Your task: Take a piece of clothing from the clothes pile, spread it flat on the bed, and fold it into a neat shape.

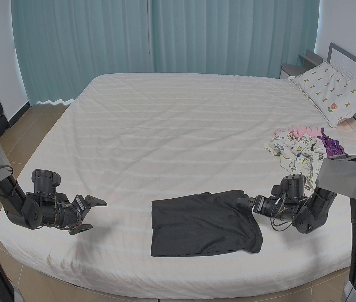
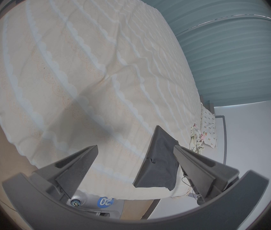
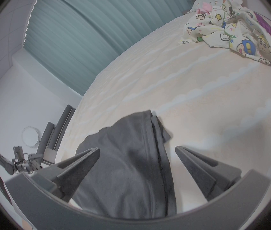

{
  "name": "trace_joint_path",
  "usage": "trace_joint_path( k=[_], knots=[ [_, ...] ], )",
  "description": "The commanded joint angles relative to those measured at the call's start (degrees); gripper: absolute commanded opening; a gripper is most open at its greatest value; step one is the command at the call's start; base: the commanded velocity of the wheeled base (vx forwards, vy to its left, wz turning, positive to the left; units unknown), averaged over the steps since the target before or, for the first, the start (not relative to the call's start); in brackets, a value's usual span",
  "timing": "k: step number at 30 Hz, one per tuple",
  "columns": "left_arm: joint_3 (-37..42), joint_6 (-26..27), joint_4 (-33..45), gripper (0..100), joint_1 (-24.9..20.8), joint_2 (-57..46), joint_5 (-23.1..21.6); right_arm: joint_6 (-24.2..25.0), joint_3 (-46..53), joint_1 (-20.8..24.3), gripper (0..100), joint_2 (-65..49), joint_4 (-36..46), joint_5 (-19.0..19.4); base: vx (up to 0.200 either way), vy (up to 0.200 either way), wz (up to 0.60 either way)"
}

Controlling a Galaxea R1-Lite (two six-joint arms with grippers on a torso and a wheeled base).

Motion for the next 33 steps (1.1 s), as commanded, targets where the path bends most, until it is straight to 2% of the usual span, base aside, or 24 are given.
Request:
trace_joint_path(
  k=[1, 5, 6, 12, 16, 21, 30, 31, 33],
  knots=[
    [0.1, 0.1, 0.0, 100, 0.0, 0.1, 0.0, 2.0, -10.7, 0.4, 100, 5.7, 5.8, -1.6, 0.0, 0.0, 0.0],
    [0.1, 0.1, 0.0, 100, -0.1, 0.1, 0.0, 2.0, -13.2, 0.3, 100, 7.3, 7.0, -1.4, 0.0, 0.0, 0.0],
    [0.1, 0.1, 0.0, 100, -0.1, 0.1, 0.0, 2.0, -13.7, 0.4, 0, 7.4, 7.5, -1.4, 0.0, 0.0, 0.0],
    [0.1, 0.1, 0.0, 100, -0.1, 0.1, 0.1, 4.0, -17.1, 0.2, 0, 8.2, 9.2, -1.8, 0.0, 0.0, 0.0],
    [0.1, 0.1, 0.0, 100, -0.1, 0.1, 0.1, 7.3, -18.2, -0.3, 0, 8.1, 10.2, -1.9, 0.0, 0.0, 0.0],
    [0.1, 0.1, 0.0, 100, -0.1, 0.1, 0.1, 9.7, -18.4, -0.5, 0, 7.9, 9.7, -5.3, 0.0, 0.0, 0.0],
    [0.1, 0.1, 0.0, 100, -0.1, 0.1, 0.1, 10.7, -18.4, -1.0, 0, 7.9, 9.5, -5.4, 0.0, 0.0, 0.0],
    [0.1, 0.1, 0.0, 100, -0.1, 0.1, 0.1, 10.7, -18.4, -1.1, 100, 7.9, 9.5, -5.4, 0.0, 0.0, 0.0],
    [0.1, 0.1, 0.0, 100, -0.1, 0.1, 0.1, 10.8, -18.5, -1.3, 100, 7.9, 9.5, -5.5, 0.0, 0.0, 0.0]
  ],
)
